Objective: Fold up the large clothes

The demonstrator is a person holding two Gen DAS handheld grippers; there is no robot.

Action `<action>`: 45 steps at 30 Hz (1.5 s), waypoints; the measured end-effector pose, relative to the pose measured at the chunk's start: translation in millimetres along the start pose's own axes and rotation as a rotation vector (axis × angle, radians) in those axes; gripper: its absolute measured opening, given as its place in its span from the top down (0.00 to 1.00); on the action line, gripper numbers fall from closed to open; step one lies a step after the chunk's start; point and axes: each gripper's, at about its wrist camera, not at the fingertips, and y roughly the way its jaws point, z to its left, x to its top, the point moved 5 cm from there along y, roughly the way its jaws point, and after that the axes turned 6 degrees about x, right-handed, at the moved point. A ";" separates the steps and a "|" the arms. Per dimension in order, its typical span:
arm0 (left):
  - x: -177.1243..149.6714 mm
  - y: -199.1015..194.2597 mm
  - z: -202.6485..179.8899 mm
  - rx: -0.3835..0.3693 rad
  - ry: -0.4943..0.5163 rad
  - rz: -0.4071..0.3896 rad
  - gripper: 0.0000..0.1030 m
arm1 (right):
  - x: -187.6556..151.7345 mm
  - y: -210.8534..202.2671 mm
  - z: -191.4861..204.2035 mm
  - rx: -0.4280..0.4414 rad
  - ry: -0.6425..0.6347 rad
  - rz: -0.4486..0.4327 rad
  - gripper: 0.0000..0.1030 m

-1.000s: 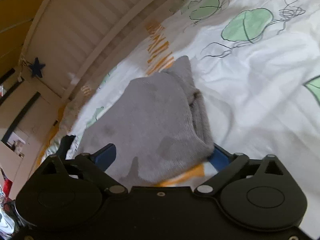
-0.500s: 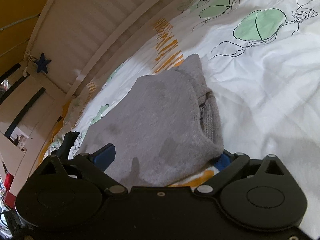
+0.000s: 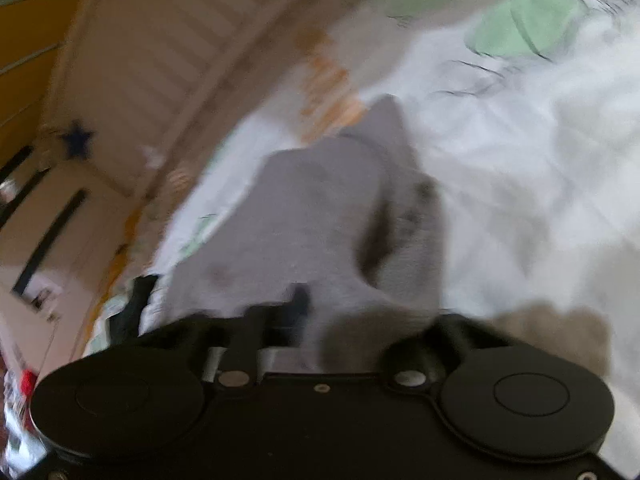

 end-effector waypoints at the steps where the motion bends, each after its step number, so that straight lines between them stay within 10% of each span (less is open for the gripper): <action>1: -0.2 -4.3 -0.8 -0.008 0.005 -0.002 0.84 | -0.7 -2.3 2.3 -0.004 -0.008 -0.007 0.80; 13: -17.0 -87.6 -24.0 -0.080 0.118 0.042 0.84 | -7.7 -77.1 52.7 0.012 -0.117 -0.047 0.86; 20: -51.2 -114.4 18.5 0.052 0.154 0.148 0.80 | -59.4 -129.9 48.6 -0.072 -0.087 0.118 0.85; 24: -49.6 -110.8 34.6 0.153 0.114 0.130 0.61 | -81.2 -123.6 30.2 -0.248 -0.126 0.263 0.60; 29: -43.3 -131.5 9.0 0.188 0.245 -0.012 0.23 | -71.7 -131.5 43.2 -0.258 -0.179 0.222 0.21; 35: -41.5 -155.9 -37.7 0.166 0.408 -0.125 0.06 | -54.0 -150.2 64.7 -0.312 -0.337 0.118 0.05; 45: -75.9 -78.7 -114.2 0.082 0.612 -0.011 0.06 | -39.2 -120.9 56.7 -0.243 -0.314 0.116 0.04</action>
